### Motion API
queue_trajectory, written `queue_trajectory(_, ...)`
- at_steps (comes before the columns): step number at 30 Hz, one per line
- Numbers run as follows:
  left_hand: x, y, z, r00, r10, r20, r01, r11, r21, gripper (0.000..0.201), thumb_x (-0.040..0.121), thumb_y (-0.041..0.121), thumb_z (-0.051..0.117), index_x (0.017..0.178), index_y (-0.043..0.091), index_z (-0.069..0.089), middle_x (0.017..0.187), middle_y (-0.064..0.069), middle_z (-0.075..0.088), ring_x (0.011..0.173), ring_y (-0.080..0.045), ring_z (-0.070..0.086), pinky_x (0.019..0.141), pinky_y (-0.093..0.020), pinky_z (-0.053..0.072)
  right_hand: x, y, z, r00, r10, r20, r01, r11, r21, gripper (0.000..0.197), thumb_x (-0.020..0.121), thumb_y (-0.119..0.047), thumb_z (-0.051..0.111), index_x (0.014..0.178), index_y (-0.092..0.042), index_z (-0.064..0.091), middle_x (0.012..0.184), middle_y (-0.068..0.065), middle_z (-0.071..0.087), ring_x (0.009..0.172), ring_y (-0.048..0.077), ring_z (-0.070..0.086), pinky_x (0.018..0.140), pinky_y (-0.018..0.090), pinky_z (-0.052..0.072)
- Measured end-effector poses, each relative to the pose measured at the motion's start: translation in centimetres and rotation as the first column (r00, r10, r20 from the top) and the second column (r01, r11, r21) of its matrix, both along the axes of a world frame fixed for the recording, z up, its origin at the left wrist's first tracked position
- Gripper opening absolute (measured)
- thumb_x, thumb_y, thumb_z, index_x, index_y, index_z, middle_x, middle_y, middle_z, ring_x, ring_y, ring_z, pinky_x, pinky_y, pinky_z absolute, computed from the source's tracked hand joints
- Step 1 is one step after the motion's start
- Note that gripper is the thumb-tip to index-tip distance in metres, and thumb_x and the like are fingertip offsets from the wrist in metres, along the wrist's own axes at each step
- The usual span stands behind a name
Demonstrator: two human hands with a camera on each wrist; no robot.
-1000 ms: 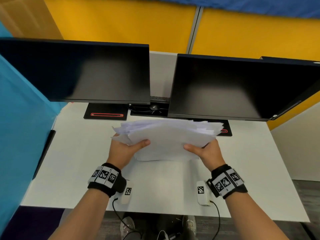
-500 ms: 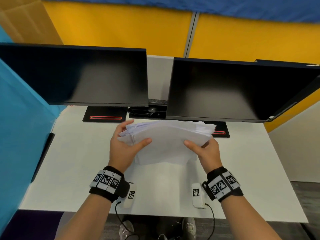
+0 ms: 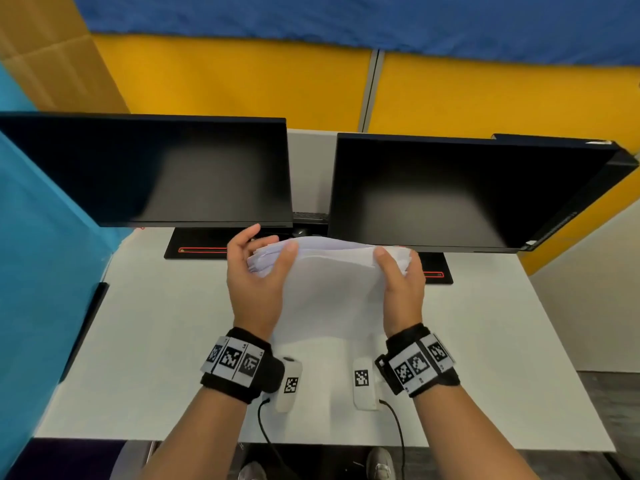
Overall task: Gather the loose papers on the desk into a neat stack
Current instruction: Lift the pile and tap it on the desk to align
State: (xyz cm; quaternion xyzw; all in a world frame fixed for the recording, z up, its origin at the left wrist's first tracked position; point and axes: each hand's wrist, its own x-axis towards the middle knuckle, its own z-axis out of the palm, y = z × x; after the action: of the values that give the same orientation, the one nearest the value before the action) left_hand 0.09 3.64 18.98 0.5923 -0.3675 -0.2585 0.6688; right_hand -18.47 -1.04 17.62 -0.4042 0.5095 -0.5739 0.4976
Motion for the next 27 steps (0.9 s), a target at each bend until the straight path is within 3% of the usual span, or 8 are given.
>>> queue_trajectory(3, 0.9, 0.1, -0.4, 0.965, -0.198, 0.174, 0.181, 0.977, 0.111, 0.092, 0.056, 0.039, 0.093, 0.133, 0.034, 0.044, 0.119, 0.020, 0.060, 0.111, 0.001, 0.058, 0.088, -0.025, 0.054, -1.2, -0.1, -0.5, 0.972, 0.233, -0.020, -0.234, 0.970, -0.063, 0.070, 0.064, -0.041, 0.079, 0.125, -0.020, 0.051, 0.112, -0.001, 0.063, 0.094, 0.009, 0.066, 0.074, 0.026, 0.056)
queue_trajectory(6, 1.7, -0.3, -0.6, 0.938, -0.172, 0.300, 0.134, 0.981, 0.143, 0.061, 0.068, 0.019, 0.089, 0.117, 0.036, 0.057, 0.099, 0.040, 0.060, 0.096, 0.013, 0.059, 0.083, -0.027, 0.057, -2.1, -0.9, -1.3, 0.921, 0.315, -0.229, -0.332, 0.942, -0.041, 0.083, 0.058, -0.019, 0.093, 0.128, -0.026, 0.050, 0.119, -0.004, 0.063, 0.104, 0.008, 0.065, 0.078, 0.026, 0.058)
queue_trajectory(9, 2.5, -0.3, -1.3, 0.949, -0.152, 0.277, 0.128, 0.987, 0.102, 0.054, 0.070, 0.018, 0.087, 0.114, 0.034, 0.060, 0.099, 0.033, 0.062, 0.094, 0.013, 0.059, 0.080, -0.017, 0.054, -2.5, -1.5, -2.7, 0.941, 0.254, -0.223, -0.249, 0.967, 0.049, 0.057, 0.063, -0.010, 0.091, 0.114, -0.019, 0.067, 0.108, 0.001, 0.074, 0.097, 0.016, 0.072, 0.083, 0.039, 0.060)
queue_trajectory(12, 4.1, 0.1, -3.1, 0.969, -0.182, 0.166, 0.166, 0.981, 0.104, 0.072, 0.065, 0.015, 0.090, 0.127, 0.031, 0.057, 0.116, 0.022, 0.061, 0.101, 0.008, 0.060, 0.081, -0.009, 0.051, -2.9, -1.3, -4.7, 0.940, 0.295, -0.168, -0.273, 0.951, 0.144, 0.033, 0.067, -0.004, 0.087, 0.095, -0.018, 0.077, 0.098, 0.003, 0.078, 0.092, 0.021, 0.075, 0.090, 0.051, 0.057)
queue_trajectory(15, 4.4, 0.6, -5.9, 0.951, -0.309, 0.004, 0.296, 0.917, 0.268, 0.069, 0.060, 0.008, 0.092, 0.117, 0.032, 0.063, 0.105, 0.016, 0.071, 0.099, -0.003, 0.066, 0.075, -0.017, 0.055, -2.6, -0.9, -5.4, 0.933, 0.309, -0.183, -0.280, 0.945, 0.171, 0.030, 0.072, -0.001, 0.082, 0.088, -0.025, 0.077, 0.096, -0.003, 0.078, 0.092, 0.017, 0.074, 0.094, 0.047, 0.055)
queue_trajectory(19, 3.4, 0.5, -6.1, 0.948, -0.306, 0.092, 0.263, 0.910, 0.320, 0.046, 0.067, 0.008, 0.088, 0.088, 0.038, 0.060, 0.079, 0.044, 0.063, 0.078, 0.018, 0.062, 0.067, -0.011, 0.050, -2.3, -0.5, -4.3, 0.953, 0.248, -0.173, -0.232, 0.967, 0.105, 0.031, 0.075, 0.001, 0.079, 0.092, -0.025, 0.075, 0.093, -0.008, 0.078, 0.089, 0.012, 0.075, 0.089, 0.040, 0.058)
queue_trajectory(23, 3.8, 0.5, -5.5, 0.948, -0.304, 0.091, 0.275, 0.931, 0.240, 0.049, 0.065, 0.010, 0.090, 0.093, 0.038, 0.062, 0.086, 0.038, 0.067, 0.082, 0.014, 0.064, 0.069, -0.006, 0.050, -3.6, -0.4, -2.9, 0.958, 0.234, -0.168, -0.246, 0.967, -0.058, 0.037, 0.075, 0.003, 0.078, 0.097, -0.025, 0.071, 0.093, -0.017, 0.077, 0.090, 0.002, 0.073, 0.078, 0.018, 0.056)
queue_trajectory(27, 4.0, 1.1, -7.1, 0.927, -0.367, 0.077, 0.335, 0.902, 0.271, 0.065, 0.058, 0.009, 0.093, 0.115, 0.023, 0.065, 0.107, 0.023, 0.070, 0.100, 0.009, 0.063, 0.084, -0.010, 0.050, -4.6, -0.3, -4.8, 0.882, 0.342, -0.325, -0.360, 0.933, 0.005, 0.049, 0.066, -0.006, 0.088, 0.109, -0.019, 0.070, 0.108, -0.007, 0.074, 0.100, 0.006, 0.070, 0.086, 0.026, 0.056)
